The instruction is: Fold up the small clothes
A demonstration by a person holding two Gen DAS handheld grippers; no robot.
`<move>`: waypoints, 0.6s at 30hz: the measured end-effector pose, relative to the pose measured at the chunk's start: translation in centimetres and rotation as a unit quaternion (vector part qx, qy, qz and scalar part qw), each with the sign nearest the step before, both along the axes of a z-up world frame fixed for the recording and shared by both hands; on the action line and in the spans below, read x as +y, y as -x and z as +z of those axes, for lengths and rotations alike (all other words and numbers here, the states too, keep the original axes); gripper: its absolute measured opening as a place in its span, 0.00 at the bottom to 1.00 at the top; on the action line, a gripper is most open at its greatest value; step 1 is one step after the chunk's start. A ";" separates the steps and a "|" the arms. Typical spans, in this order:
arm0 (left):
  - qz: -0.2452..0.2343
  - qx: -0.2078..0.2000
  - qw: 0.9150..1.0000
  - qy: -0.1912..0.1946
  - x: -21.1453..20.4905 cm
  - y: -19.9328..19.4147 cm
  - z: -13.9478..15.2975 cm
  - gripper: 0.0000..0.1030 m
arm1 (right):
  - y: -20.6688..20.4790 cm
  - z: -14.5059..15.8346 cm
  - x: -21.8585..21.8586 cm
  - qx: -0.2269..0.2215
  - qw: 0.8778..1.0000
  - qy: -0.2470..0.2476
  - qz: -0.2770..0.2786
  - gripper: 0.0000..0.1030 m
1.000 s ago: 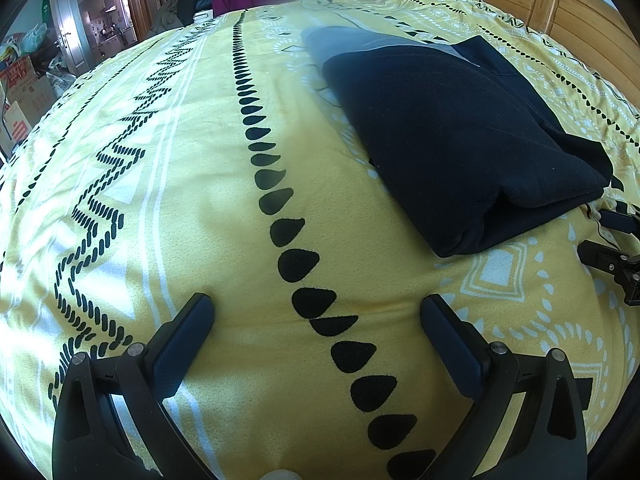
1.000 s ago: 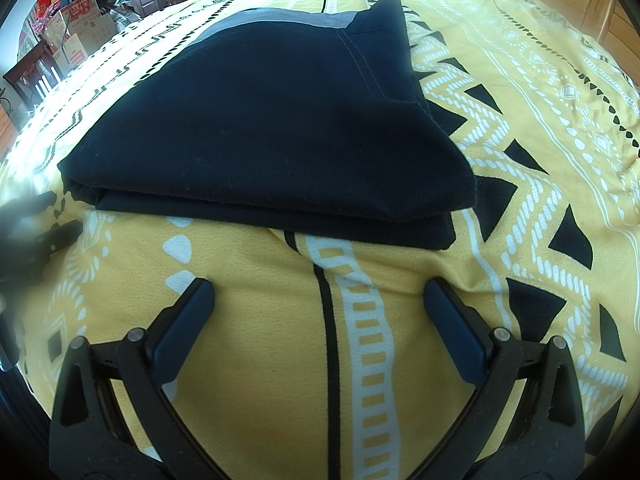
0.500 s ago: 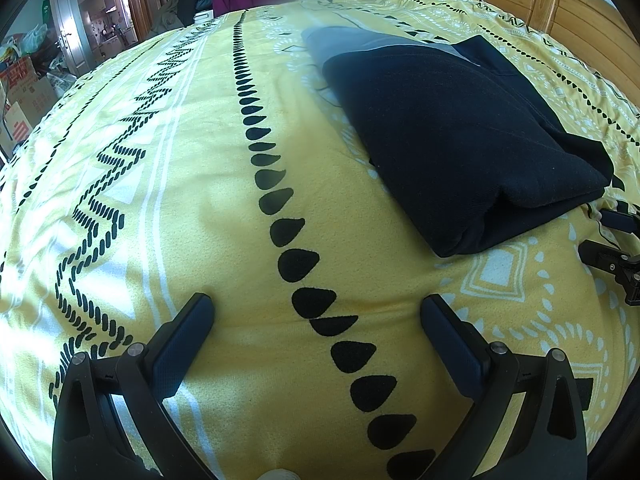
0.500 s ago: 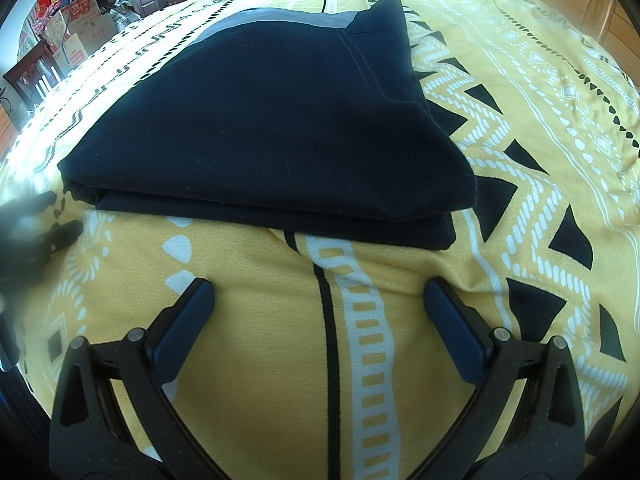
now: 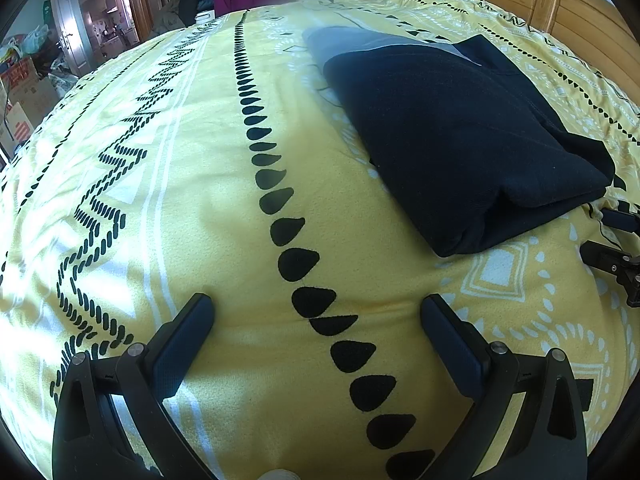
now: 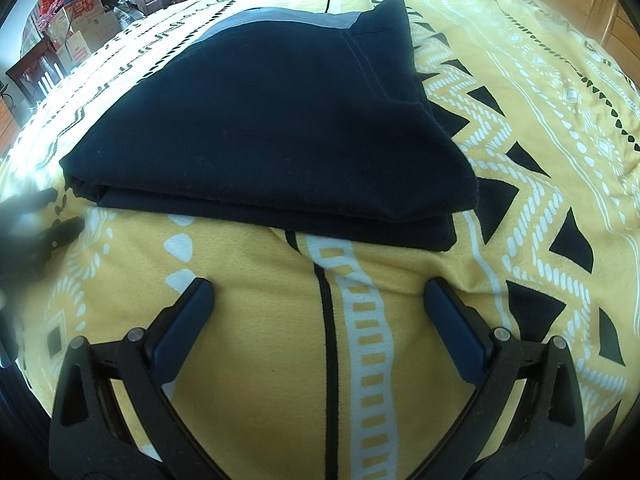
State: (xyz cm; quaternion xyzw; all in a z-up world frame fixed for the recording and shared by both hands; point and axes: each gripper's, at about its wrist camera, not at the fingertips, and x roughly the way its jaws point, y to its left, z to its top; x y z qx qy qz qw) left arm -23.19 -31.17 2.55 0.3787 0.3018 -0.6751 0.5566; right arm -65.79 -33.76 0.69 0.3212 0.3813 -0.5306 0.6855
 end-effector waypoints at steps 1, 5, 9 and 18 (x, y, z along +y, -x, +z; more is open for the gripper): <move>0.000 0.000 1.000 0.000 0.0 -0.1 0.0 1.00 | 0.0 0.0 0.0 0.000 1.000 0.000 0.000 1.00; 0.000 0.001 1.000 -0.001 0.0 -0.1 -0.1 1.00 | 0.0 0.0 0.0 0.000 1.000 0.000 0.000 1.00; 0.000 0.001 1.000 -0.001 -0.1 -0.1 -0.1 1.00 | 0.0 0.0 -0.1 0.000 1.000 0.000 0.000 1.00; 0.000 0.001 1.000 -0.001 -0.1 -0.1 -0.1 1.00 | 0.0 0.0 -0.1 0.000 1.000 0.000 0.000 1.00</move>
